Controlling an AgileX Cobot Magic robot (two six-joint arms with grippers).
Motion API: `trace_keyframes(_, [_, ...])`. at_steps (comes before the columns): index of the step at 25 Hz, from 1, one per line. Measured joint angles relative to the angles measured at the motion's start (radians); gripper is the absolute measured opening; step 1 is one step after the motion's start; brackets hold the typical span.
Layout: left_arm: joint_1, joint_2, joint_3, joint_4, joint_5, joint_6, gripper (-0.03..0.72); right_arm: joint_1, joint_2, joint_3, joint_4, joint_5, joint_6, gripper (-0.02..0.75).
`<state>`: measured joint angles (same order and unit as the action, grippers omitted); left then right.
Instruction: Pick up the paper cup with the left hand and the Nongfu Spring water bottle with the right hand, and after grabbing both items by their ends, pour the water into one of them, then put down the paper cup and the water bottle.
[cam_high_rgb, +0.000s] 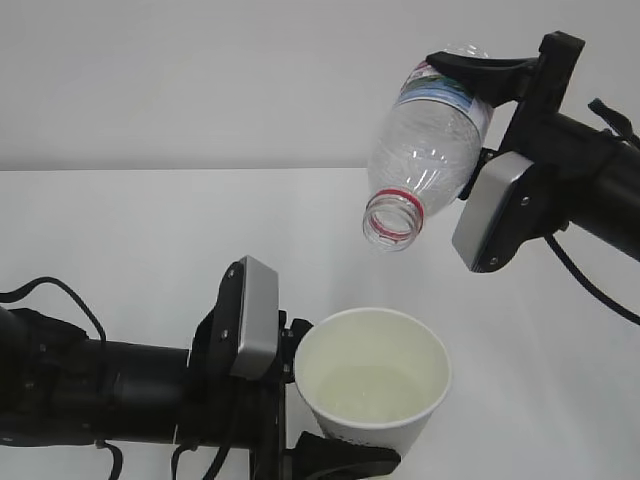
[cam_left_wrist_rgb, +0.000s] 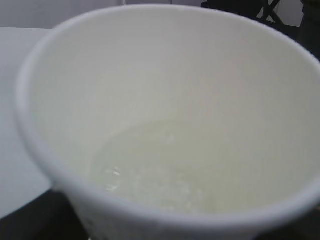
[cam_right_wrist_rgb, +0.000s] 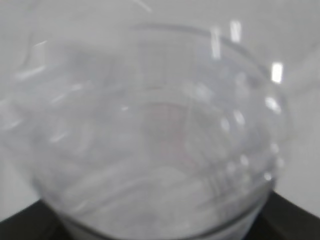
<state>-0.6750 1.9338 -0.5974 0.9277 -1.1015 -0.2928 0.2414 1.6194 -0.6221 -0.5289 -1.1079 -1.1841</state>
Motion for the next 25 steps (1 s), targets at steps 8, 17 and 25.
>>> trace_keyframes(8, [0.000, 0.000, 0.000, -0.012, -0.002, 0.000, 0.570, 0.000, 0.000, 0.000, -0.010, 0.000, -0.002, 0.483])
trace_keyframes(17, [0.000, 0.000, 0.000, -0.012, -0.002, 0.000, 0.570, 0.000, 0.000, 0.000, -0.010, 0.000, -0.010, 0.483])
trace_keyframes(25, [0.000, 0.000, 0.000, -0.012, -0.002, 0.000, 0.570, 0.000, 0.000, 0.000, -0.010, 0.000, -0.024, 0.483])
